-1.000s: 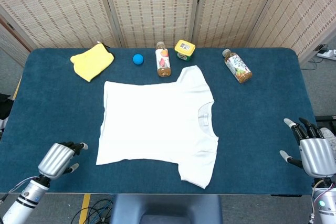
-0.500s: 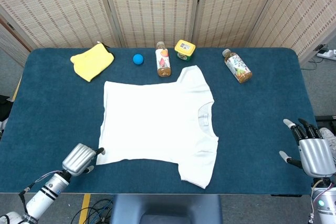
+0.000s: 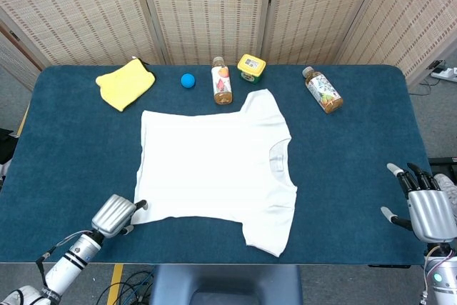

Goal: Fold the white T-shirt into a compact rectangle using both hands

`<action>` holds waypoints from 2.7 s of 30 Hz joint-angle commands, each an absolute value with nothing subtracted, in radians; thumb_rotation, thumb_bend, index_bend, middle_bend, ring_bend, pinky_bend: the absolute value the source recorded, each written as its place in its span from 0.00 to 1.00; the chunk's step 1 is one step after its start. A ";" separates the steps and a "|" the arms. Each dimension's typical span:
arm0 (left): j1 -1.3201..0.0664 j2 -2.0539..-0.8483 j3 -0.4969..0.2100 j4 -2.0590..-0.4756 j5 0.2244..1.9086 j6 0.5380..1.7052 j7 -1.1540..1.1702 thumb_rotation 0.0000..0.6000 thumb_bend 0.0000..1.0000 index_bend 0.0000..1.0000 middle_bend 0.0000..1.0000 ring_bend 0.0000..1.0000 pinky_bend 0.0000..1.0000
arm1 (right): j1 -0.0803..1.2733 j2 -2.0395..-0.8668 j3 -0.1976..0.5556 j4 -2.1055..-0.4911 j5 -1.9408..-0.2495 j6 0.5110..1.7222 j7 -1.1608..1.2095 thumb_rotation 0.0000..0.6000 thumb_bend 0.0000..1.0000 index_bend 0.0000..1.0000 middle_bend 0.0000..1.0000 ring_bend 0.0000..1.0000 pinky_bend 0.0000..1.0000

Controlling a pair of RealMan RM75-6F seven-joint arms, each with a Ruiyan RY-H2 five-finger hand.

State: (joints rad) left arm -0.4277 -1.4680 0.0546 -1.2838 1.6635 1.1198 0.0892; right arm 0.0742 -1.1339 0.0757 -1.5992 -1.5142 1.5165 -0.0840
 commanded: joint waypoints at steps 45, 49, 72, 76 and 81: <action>-0.472 -1.547 0.037 -1.198 1.592 1.119 0.045 1.00 0.43 0.58 0.86 0.80 0.91 | 0.063 -1.143 0.076 -1.578 -1.499 1.513 -0.057 1.00 0.15 0.15 0.26 0.17 0.20; -0.470 -1.552 0.036 -1.192 1.587 1.124 0.055 1.00 0.44 0.62 0.87 0.81 0.91 | 0.068 -1.146 0.074 -1.575 -1.507 1.507 -0.054 1.00 0.15 0.15 0.26 0.17 0.20; -0.419 -1.552 0.018 -1.251 1.525 1.180 0.159 1.00 0.48 0.66 0.88 0.81 0.92 | 0.355 -1.280 -0.044 -1.486 -1.795 1.154 -0.080 1.00 0.19 0.26 0.75 0.81 0.92; -0.418 -1.552 0.016 -1.256 1.522 1.180 0.160 1.00 0.48 0.66 0.88 0.81 0.92 | 0.382 -1.332 -0.056 -1.430 -1.790 1.110 -0.069 1.00 0.19 0.30 0.79 0.86 0.98; -0.419 -1.554 0.013 -1.256 1.516 1.176 0.161 1.00 0.48 0.66 0.88 0.81 0.92 | 0.416 -1.389 -0.056 -1.370 -1.776 1.073 -0.058 1.00 0.19 0.33 0.81 0.89 1.00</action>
State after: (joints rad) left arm -0.4190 -1.5535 0.0131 -1.2560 1.5158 1.1763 0.1611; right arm 0.4037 -1.3748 -0.0544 -1.3842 -1.7806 1.0847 -0.0631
